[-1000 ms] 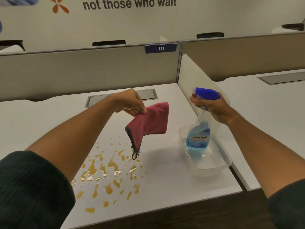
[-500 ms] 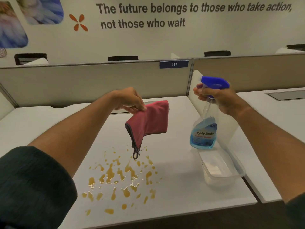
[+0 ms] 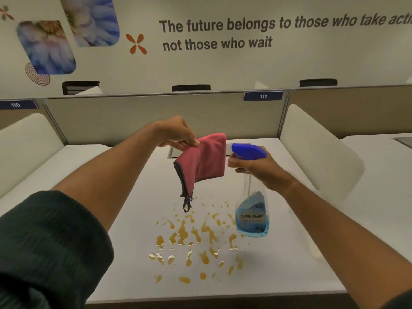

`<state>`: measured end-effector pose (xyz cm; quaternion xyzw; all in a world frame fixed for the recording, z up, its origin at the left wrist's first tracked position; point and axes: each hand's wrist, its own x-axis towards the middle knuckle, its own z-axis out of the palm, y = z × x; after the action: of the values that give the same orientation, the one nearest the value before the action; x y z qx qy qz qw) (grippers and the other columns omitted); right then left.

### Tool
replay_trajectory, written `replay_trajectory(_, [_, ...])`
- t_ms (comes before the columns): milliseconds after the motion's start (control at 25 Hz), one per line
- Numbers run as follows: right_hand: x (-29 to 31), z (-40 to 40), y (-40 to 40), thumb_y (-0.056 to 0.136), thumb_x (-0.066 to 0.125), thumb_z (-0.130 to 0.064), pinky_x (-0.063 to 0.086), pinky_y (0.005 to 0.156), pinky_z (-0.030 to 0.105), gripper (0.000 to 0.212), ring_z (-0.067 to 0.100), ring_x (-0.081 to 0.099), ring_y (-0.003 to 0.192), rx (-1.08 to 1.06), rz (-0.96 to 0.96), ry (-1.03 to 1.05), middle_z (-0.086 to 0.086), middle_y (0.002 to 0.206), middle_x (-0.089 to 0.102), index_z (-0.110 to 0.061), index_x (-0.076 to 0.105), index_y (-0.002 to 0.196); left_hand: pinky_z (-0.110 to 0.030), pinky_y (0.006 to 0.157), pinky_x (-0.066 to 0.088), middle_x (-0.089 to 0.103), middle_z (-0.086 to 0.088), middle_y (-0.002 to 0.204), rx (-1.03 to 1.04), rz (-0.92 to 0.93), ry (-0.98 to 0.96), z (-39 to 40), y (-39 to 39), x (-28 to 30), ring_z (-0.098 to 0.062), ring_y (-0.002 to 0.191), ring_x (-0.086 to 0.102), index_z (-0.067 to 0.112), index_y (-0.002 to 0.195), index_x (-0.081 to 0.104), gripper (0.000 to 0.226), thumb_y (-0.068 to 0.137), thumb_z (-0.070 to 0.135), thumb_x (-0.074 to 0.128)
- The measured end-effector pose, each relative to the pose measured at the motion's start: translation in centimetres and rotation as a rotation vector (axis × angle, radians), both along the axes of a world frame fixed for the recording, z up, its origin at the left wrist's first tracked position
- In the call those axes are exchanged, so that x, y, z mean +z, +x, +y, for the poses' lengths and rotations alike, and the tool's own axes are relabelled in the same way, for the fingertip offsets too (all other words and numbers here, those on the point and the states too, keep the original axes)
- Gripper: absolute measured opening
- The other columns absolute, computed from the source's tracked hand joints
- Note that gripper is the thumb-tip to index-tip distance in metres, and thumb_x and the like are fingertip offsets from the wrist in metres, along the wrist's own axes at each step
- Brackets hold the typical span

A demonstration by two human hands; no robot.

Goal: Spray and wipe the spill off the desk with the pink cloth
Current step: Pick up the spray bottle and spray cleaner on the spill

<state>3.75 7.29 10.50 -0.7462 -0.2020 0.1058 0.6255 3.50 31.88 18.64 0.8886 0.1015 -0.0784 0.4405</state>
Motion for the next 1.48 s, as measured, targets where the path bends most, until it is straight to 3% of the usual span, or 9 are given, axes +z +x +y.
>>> replay_trajectory(240, [-0.3, 4.6, -3.0, 0.078, 0.061, 0.011, 0.049, 0.052, 0.012, 0.023, 0.008, 0.06, 0.06, -0.024, 0.012, -0.03, 0.002, 0.069, 0.059, -0.012, 0.059, 0.076, -0.025, 0.06, 0.06, 0.073, -0.012, 0.081, 0.026, 0.002, -0.008, 1.5, -0.6, 0.2, -0.015, 0.063, 0.071, -0.005, 0.098, 0.07, 0.022, 0.078, 0.002, 0.076])
replay_trajectory(440, [-0.2, 5.7, -3.4, 0.077, 0.054, 0.01, 0.053, 0.053, 0.02, 0.019, 0.01, 0.061, 0.056, -0.015, -0.012, -0.069, 0.008, 0.064, 0.06, -0.006, 0.06, 0.068, -0.024, 0.057, 0.058, 0.072, -0.011, 0.079, 0.026, 0.003, -0.021, 1.8, -0.9, 0.2, -0.013, 0.061, 0.071, -0.005, 0.098, 0.07, 0.022, 0.078, 0.002, 0.075])
replay_trajectory(560, [-0.5, 4.9, -2.2, 0.074, 0.058, 0.007, 0.055, 0.058, 0.02, 0.013, 0.008, 0.065, 0.06, -0.111, 0.053, -0.002, 0.008, 0.069, 0.066, 0.0, 0.065, 0.083, -0.023, 0.056, 0.057, 0.072, -0.01, 0.076, 0.028, 0.006, -0.044, 1.9, -0.9, 0.2, -0.011, 0.058, 0.07, -0.006, 0.099, 0.069, 0.023, 0.078, 0.001, 0.075])
replay_trajectory(640, [-0.5, 4.1, -1.3, 0.072, 0.061, 0.006, 0.057, 0.069, 0.03, 0.022, 0.016, 0.066, 0.071, -0.203, 0.134, 0.06, 0.011, 0.077, 0.067, 0.002, 0.064, 0.093, -0.022, 0.056, 0.057, 0.072, -0.009, 0.076, 0.026, 0.01, -0.052, 2.0, -1.0, 0.2, -0.011, 0.058, 0.07, -0.006, 0.1, 0.069, 0.024, 0.078, 0.001, 0.075])
replay_trajectory(800, [-0.5, 3.1, -0.6, 0.076, 0.059, 0.008, 0.055, 0.066, 0.03, 0.022, 0.018, 0.062, 0.072, -0.363, 0.195, 0.073, 0.008, 0.077, 0.063, -0.013, 0.056, 0.081, -0.021, 0.055, 0.056, 0.072, -0.009, 0.077, 0.023, 0.006, -0.069, 1.7, -1.1, 0.3, -0.01, 0.057, 0.069, -0.006, 0.1, 0.069, 0.024, 0.078, 0.002, 0.075])
replay_trajectory(960, [-1.7, 2.1, -0.4, 0.073, 0.061, 0.007, 0.056, 0.06, 0.024, 0.033, 0.018, 0.067, 0.077, -0.194, 0.177, -0.033, 0.013, 0.089, 0.068, -0.001, 0.06, 0.105, -0.021, 0.055, 0.056, 0.071, -0.01, 0.079, 0.04, -0.002, -0.072, 1.4, -0.9, 0.4, -0.01, 0.057, 0.069, -0.006, 0.102, 0.069, 0.026, 0.078, 0.002, 0.075])
replay_trajectory(1040, [-2.2, 1.9, -0.8, 0.075, 0.058, 0.009, 0.056, 0.06, 0.022, 0.025, 0.018, 0.066, 0.076, -0.128, 0.128, -0.066, 0.011, 0.083, 0.068, 0.0, 0.063, 0.097, -0.021, 0.055, 0.056, 0.072, -0.011, 0.08, 0.042, -0.002, -0.072, 1.1, -0.8, 0.3, -0.011, 0.058, 0.069, -0.007, 0.102, 0.069, 0.027, 0.078, 0.002, 0.076])
replay_trajectory(1160, [-2.5, 1.8, -1.0, 0.076, 0.056, 0.009, 0.056, 0.064, 0.026, 0.02, 0.02, 0.064, 0.075, -0.155, 0.109, -0.031, 0.01, 0.078, 0.066, 0.0, 0.064, 0.092, -0.021, 0.052, 0.055, 0.071, -0.011, 0.078, 0.038, -0.006, -0.084, 0.2, -0.7, 0.2, -0.01, 0.054, 0.069, -0.007, 0.1, 0.069, 0.024, 0.078, 0.001, 0.075])
replay_trajectory(1480, [-3.5, -0.9, -0.7, 0.076, 0.069, 0.003, 0.055, 0.062, 0.019, 0.041, 0.018, 0.068, 0.086, -0.261, 0.099, 0.1, 0.015, 0.1, 0.071, 0.001, 0.061, 0.116, -0.019, 0.051, 0.055, 0.07, -0.005, 0.065, -0.014, -0.011, -0.084, -1.6, 0.0, -0.9, -0.008, 0.052, 0.067, -0.002, 0.087, 0.07, 0.01, 0.078, 0.0, 0.075])
